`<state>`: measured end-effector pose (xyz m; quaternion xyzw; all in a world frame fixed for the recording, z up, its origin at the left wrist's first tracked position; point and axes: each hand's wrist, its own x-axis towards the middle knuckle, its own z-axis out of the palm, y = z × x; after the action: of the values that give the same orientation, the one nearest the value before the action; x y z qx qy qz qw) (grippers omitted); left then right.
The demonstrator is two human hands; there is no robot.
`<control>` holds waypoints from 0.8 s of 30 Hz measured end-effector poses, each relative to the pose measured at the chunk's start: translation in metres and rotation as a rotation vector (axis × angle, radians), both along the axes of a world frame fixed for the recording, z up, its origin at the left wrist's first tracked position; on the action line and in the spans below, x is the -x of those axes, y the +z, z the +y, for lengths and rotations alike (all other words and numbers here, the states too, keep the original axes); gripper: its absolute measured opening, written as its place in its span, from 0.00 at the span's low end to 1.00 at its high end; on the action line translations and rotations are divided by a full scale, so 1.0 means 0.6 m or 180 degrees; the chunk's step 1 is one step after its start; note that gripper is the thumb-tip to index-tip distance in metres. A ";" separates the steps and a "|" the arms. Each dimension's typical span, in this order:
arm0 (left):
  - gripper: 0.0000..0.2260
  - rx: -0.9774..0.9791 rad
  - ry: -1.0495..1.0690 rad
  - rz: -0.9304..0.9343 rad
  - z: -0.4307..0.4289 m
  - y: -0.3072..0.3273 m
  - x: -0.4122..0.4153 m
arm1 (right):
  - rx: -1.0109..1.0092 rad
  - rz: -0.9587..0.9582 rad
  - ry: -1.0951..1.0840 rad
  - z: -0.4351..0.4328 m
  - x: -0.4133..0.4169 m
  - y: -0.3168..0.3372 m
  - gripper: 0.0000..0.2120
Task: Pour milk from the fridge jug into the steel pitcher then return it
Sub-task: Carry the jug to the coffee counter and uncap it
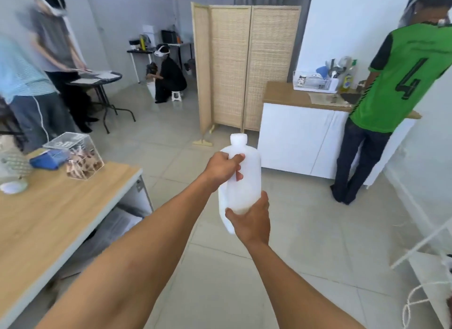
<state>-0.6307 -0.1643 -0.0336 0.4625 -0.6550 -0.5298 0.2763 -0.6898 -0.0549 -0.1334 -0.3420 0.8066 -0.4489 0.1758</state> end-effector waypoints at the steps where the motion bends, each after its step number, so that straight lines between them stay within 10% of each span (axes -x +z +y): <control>1: 0.15 0.0002 0.0136 -0.0018 -0.016 -0.003 -0.036 | -0.0019 -0.0017 0.0144 -0.020 -0.031 -0.001 0.46; 24: 0.14 0.0052 0.2442 -0.0505 0.007 -0.008 -0.668 | -0.0101 -0.0158 0.2719 -0.116 -0.573 -0.008 0.44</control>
<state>-0.2298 -0.1603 -0.0386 0.7111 -0.4580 -0.3454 0.4065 -0.3462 -0.1245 -0.1379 -0.6317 0.5948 -0.3314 0.3705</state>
